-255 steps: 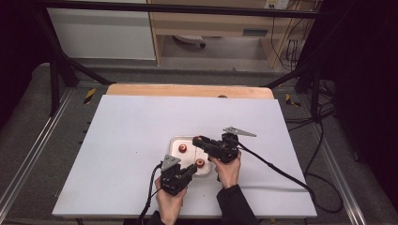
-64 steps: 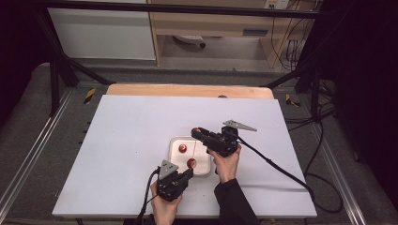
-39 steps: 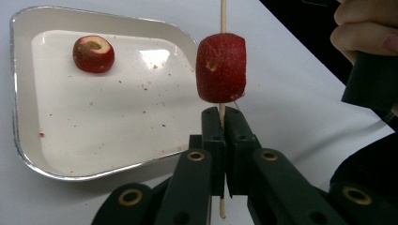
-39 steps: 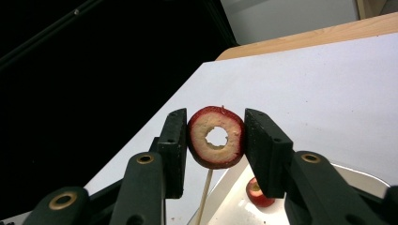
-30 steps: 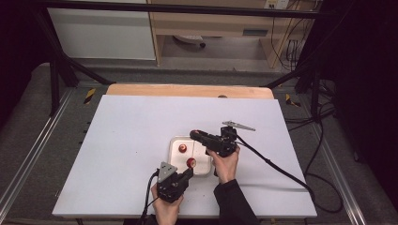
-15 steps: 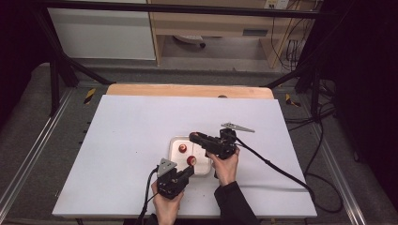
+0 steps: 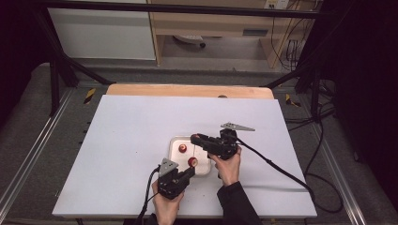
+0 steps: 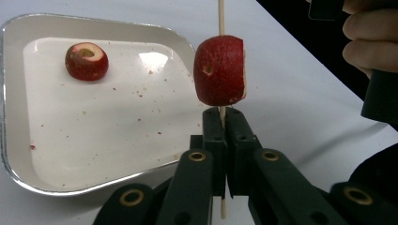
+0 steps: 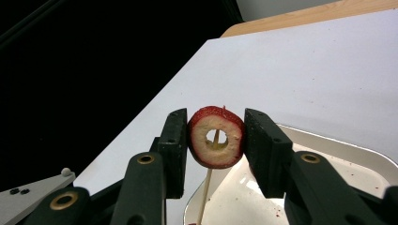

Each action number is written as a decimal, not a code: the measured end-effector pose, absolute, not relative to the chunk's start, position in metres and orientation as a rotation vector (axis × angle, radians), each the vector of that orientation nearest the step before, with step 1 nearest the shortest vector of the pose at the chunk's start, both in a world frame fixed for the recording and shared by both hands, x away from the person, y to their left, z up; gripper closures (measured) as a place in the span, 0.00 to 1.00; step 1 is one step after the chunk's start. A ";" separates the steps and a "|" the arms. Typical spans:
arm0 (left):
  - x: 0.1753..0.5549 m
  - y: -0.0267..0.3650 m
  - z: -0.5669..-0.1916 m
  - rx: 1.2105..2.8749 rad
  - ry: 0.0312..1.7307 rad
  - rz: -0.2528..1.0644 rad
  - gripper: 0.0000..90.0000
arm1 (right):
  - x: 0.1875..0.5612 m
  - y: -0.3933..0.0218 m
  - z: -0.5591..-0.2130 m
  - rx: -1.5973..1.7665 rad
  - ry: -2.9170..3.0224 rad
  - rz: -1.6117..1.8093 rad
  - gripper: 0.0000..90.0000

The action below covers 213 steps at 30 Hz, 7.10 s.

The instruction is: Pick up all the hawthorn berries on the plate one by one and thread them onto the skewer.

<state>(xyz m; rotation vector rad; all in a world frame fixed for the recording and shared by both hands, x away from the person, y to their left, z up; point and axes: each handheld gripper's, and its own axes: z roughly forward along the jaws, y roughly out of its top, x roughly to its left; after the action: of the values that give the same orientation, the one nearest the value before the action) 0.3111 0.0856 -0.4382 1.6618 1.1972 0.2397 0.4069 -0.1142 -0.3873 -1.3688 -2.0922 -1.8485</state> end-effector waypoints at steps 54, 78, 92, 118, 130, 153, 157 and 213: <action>0.311 0.174 -0.435 1.871 1.122 0.397 0.98 | 0.409 -0.116 -0.399 -1.171 -2.712 -1.349 0.07; 0.312 0.195 -0.437 1.843 1.153 0.396 0.98 | 0.437 -0.067 -0.393 -1.316 -2.722 -1.212 0.08; 0.313 0.198 -0.436 1.832 1.163 0.391 0.98 | 0.455 -0.038 -0.395 -1.412 -2.693 -1.097 0.23; 0.312 0.200 -0.437 1.827 1.158 0.376 0.98 | 0.473 -0.011 -0.414 -1.588 -2.659 -0.754 0.55; 0.312 0.200 -0.438 1.825 1.160 0.371 0.98 | 0.475 -0.008 -0.418 -1.621 -2.619 -0.738 0.67; 0.312 0.200 -0.438 1.823 1.157 0.370 0.98 | 0.474 -0.009 -0.419 -1.624 -2.611 -0.739 0.68; 0.311 0.198 -0.437 1.823 1.158 0.367 0.98 | 0.471 -0.012 -0.410 -1.608 -2.606 -0.781 0.68; 0.299 0.093 -0.431 1.739 1.163 0.304 0.98 | 0.409 -0.118 -0.385 -1.430 -1.991 -1.996 0.68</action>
<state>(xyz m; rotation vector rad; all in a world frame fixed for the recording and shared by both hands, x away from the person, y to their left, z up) 0.2994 0.0925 -0.4315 1.7393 1.1635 0.3038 0.4090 -0.1182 -0.3854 -1.4297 -1.9912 -1.9959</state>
